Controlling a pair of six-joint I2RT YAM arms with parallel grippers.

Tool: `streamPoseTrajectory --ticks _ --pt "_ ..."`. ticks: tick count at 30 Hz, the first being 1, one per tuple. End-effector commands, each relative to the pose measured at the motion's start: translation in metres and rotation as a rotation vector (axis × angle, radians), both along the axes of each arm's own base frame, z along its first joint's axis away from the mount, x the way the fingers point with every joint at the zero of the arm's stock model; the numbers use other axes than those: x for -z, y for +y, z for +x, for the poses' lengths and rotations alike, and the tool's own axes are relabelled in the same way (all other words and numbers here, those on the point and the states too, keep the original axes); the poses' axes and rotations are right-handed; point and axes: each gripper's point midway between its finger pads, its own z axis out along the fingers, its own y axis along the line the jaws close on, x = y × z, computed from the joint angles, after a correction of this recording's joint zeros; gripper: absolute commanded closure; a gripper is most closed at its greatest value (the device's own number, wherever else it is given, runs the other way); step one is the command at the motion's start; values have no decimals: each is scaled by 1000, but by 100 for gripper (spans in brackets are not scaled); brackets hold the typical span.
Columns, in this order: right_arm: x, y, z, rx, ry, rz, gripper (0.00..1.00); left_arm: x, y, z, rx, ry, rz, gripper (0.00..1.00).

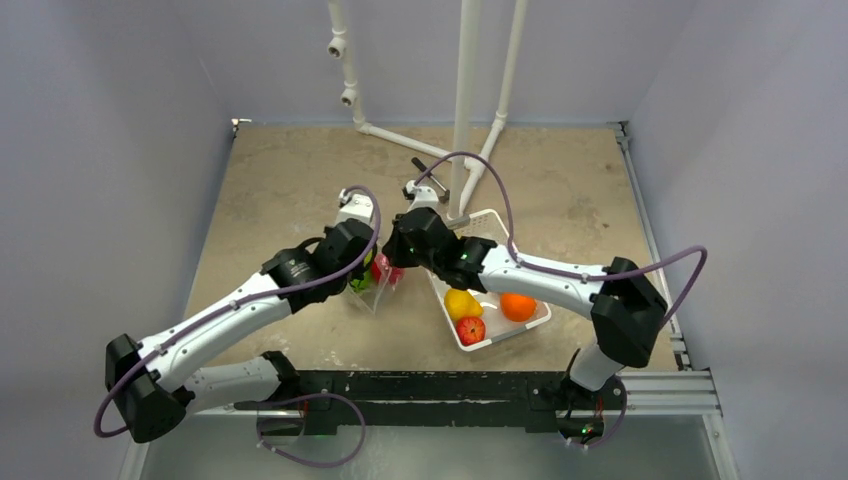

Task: Place the food in the zip-top bag and seal the zipper
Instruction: Adjust the zipper food storage bag at the center of the board.

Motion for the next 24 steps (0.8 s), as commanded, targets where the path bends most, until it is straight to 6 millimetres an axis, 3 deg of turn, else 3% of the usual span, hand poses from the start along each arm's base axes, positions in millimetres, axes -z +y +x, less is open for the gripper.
streamPoseTrajectory --ticks 1,7,10,12,16,19,21,24 --pt "-26 3 6 16 -42 55 100 -5 -28 3 50 14 -111 100" --pt "-113 -16 11 71 -161 128 100 -85 -32 2 92 -148 -284 100" --pt "-143 -27 10 95 -214 175 100 -96 -24 2 51 -187 -322 100" --pt "-131 -28 10 83 -200 159 100 -75 -20 4 2 -162 -293 100" --pt "-64 -18 17 53 -108 81 100 -28 -25 7 -36 -80 -275 100" --pt "-23 -12 13 20 -50 48 100 -6 -32 6 -27 -32 -268 100" --pt "-11 -12 12 16 -29 28 100 -13 -41 4 21 -24 -299 100" --pt "-36 -17 18 52 -73 38 100 -58 -48 0 105 -119 -398 100"
